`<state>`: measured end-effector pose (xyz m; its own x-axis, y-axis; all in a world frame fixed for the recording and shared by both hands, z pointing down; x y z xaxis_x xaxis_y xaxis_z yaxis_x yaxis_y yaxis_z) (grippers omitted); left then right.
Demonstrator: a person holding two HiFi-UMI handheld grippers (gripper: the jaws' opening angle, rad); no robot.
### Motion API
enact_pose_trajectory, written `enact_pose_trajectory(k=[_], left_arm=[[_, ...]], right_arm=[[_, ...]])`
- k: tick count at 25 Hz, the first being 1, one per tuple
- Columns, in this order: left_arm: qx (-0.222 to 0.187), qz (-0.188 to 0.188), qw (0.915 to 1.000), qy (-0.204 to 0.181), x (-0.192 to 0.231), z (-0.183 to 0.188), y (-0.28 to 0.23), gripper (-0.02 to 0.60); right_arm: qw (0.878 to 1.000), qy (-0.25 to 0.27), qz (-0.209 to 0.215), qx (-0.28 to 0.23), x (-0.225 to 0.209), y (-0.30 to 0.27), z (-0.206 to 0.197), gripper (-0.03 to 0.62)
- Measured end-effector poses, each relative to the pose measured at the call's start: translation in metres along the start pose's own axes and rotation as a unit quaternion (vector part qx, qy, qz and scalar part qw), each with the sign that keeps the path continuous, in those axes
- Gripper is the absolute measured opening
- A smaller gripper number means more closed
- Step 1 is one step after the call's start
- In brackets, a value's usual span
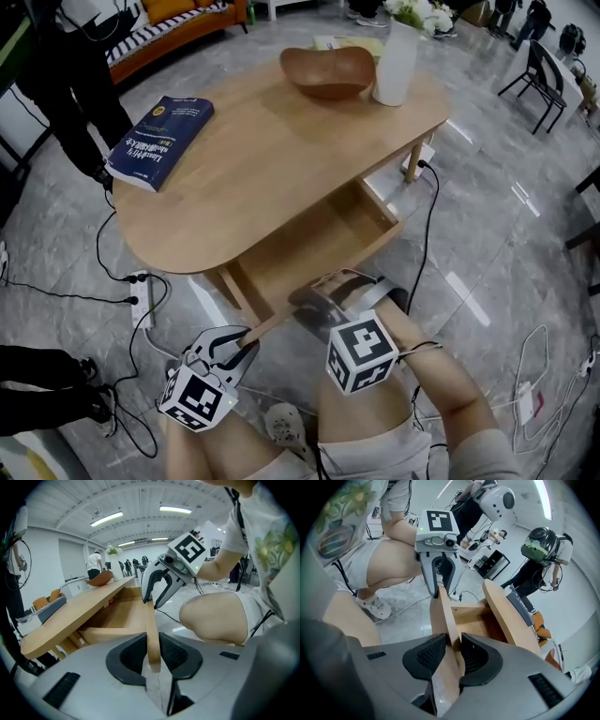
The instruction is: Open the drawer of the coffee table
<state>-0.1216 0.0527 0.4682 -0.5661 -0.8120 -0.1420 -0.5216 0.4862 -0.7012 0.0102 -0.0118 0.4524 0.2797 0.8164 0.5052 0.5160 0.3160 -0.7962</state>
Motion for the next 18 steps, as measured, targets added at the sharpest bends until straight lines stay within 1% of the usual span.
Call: enact_pose_trajectory(k=[12,18], left_arm=[[0.0,-0.02,0.9998,-0.002,-0.004,-0.001,-0.003,0.081],[-0.004,-0.039,0.9992,0.005,-0.008,0.0,-0.003,0.081]], right_arm=[[1.0,-0.015,-0.007,-0.002,0.008,0.0,-0.002,0.107],[1.0,-0.021,-0.007,-0.006,0.012,0.004,-0.004,0.107]])
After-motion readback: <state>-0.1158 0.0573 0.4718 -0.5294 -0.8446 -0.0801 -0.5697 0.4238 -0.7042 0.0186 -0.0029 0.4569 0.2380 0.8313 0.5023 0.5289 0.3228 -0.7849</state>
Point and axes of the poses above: the fingertips, and each gripper's own axes: y backward along the fingers, x to its left, z out of its top, the point moved 7 cm from there along y, backward along the fingers, and after that the axes turned 7 degrees about x, right-handed, at the moved point
